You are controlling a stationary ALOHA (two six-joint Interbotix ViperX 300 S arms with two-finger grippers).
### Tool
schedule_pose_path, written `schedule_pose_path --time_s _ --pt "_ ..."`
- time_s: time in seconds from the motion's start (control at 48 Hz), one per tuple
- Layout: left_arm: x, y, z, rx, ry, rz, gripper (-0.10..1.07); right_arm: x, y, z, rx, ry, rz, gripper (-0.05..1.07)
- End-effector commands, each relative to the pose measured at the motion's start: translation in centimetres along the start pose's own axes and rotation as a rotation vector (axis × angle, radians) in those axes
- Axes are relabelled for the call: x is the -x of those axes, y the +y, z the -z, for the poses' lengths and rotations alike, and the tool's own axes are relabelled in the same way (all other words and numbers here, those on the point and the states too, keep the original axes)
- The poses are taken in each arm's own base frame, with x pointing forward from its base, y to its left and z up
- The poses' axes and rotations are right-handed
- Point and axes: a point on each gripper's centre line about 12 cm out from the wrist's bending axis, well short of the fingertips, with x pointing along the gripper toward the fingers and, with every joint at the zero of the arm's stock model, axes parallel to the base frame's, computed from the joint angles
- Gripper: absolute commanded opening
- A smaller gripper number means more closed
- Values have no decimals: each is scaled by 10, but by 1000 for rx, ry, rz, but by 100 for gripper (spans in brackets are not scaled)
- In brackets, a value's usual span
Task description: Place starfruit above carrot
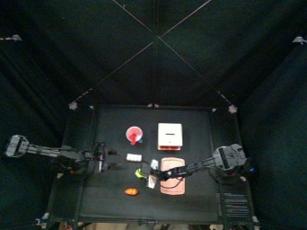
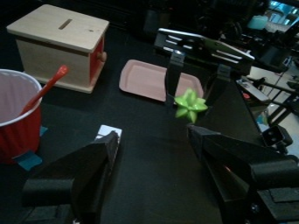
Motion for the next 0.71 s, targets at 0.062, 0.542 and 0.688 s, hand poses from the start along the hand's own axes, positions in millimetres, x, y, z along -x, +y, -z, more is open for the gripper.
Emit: schedule_pose_path --time_s 0.062,0.542,0.688 --pt "-1 0 -3 1 -14 -2 97 -10 3 -31 2 -72 -26 64" --pt "0 1 -2 3 -12 -6 97 -39 3 -7 45 -15 -29 64" --pt "0 2 -2 4 -13 -11 97 -48 3 -5 86 -16 -23 64"
